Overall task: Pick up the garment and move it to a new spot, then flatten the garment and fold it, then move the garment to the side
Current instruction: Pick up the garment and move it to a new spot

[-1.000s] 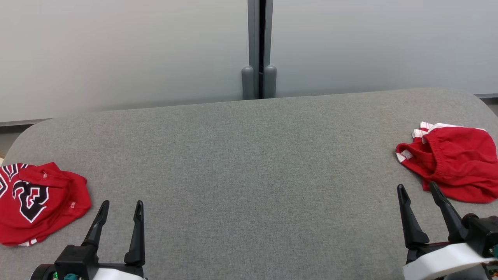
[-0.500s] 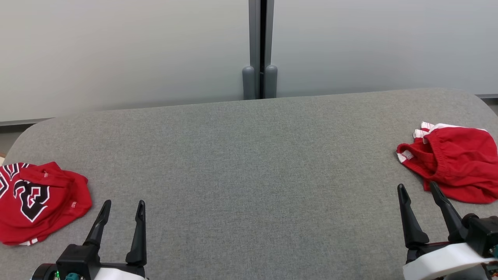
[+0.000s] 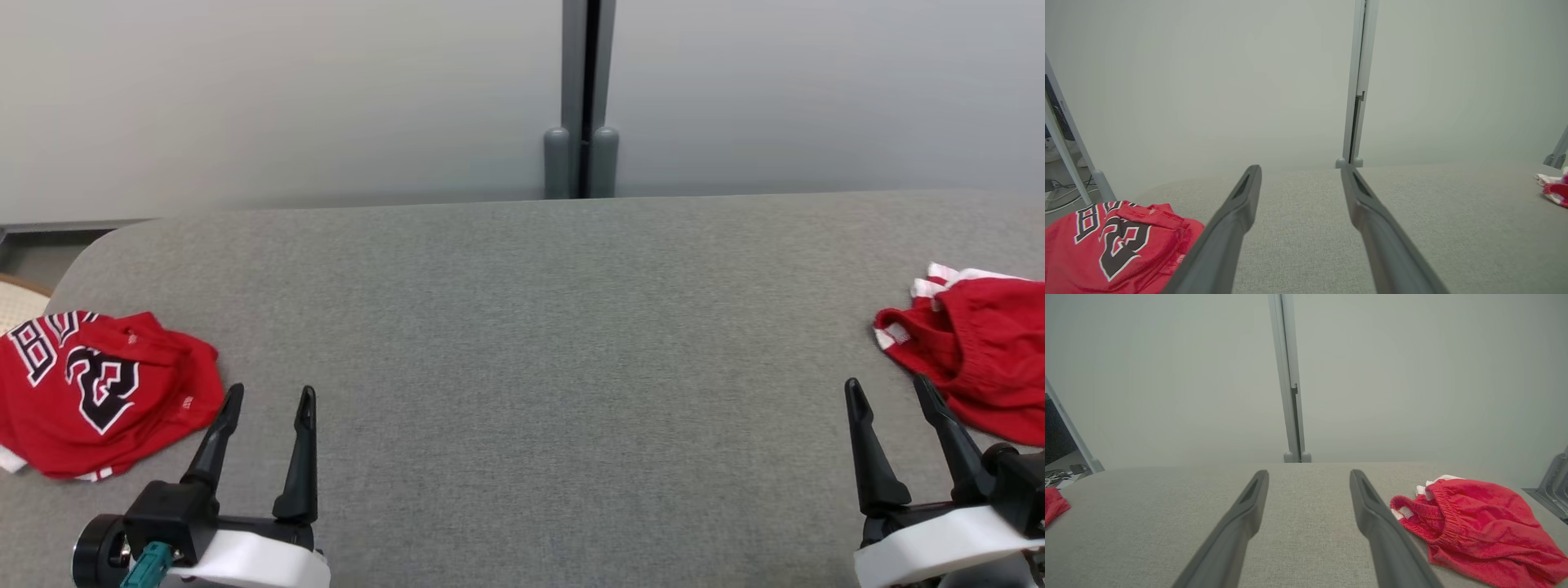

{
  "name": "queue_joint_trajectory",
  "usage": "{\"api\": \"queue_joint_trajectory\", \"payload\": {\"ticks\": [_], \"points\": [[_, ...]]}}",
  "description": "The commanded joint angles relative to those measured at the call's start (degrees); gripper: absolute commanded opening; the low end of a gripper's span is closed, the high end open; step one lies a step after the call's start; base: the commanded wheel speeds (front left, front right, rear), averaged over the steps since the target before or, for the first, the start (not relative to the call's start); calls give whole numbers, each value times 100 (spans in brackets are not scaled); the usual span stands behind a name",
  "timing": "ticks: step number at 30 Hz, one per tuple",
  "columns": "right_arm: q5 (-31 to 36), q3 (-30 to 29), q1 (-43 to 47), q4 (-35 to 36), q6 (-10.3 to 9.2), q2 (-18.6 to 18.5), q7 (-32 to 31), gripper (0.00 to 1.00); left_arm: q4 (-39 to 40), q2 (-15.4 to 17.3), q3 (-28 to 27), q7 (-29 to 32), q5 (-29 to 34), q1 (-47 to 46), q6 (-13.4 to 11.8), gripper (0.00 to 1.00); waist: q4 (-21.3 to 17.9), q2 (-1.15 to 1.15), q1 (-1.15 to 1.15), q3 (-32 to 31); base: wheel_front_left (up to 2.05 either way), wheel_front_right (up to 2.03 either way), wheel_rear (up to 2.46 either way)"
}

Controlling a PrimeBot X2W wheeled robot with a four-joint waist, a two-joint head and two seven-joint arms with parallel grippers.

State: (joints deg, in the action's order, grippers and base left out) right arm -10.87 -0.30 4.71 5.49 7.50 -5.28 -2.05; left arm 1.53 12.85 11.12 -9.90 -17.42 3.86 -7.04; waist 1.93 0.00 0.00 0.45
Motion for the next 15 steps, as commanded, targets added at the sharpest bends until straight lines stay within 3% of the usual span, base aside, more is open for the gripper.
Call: {"api": "queue_joint_trajectory", "payload": {"ticks": [1,10,15], "points": [[24,-4,-5,75,-2,-28,-29,100,-17,27,-17,-36,-12,-171,39,100,277,0,0,135,0,0,0],[94,210,-172,360,-2,-59,-176,100,-255,6,-172,-279,-148,-601,69,100,1469,0,0,292,0,0,0],[65,318,-185,408,-2,-68,-221,100,-301,40,-294,-354,-199,-589,51,100,1828,0,0,270,0,0,0]]}}
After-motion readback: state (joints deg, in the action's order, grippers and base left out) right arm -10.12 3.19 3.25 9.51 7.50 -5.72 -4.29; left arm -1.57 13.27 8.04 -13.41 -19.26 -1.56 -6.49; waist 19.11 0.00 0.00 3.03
